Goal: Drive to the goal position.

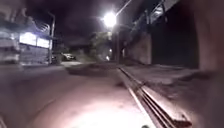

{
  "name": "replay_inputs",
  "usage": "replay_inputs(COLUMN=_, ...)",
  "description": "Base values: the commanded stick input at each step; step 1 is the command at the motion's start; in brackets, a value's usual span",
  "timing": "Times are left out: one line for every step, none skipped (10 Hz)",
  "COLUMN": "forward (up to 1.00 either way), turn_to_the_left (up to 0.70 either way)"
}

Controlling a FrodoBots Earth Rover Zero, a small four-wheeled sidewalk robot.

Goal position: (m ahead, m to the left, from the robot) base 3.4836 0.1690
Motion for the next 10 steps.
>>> replay_inputs(forward=0.70, turn_to_the_left=0.00)
replay_inputs(forward=0.70, turn_to_the_left=0.00)
replay_inputs(forward=0.70, turn_to_the_left=0.00)
replay_inputs(forward=0.70, turn_to_the_left=0.00)
replay_inputs(forward=0.70, turn_to_the_left=0.00)
replay_inputs(forward=0.70, turn_to_the_left=0.00)
replay_inputs(forward=0.70, turn_to_the_left=0.00)
replay_inputs(forward=0.70, turn_to_the_left=0.00)
replay_inputs(forward=0.70, turn_to_the_left=0.00)
replay_inputs(forward=0.70, turn_to_the_left=0.00)
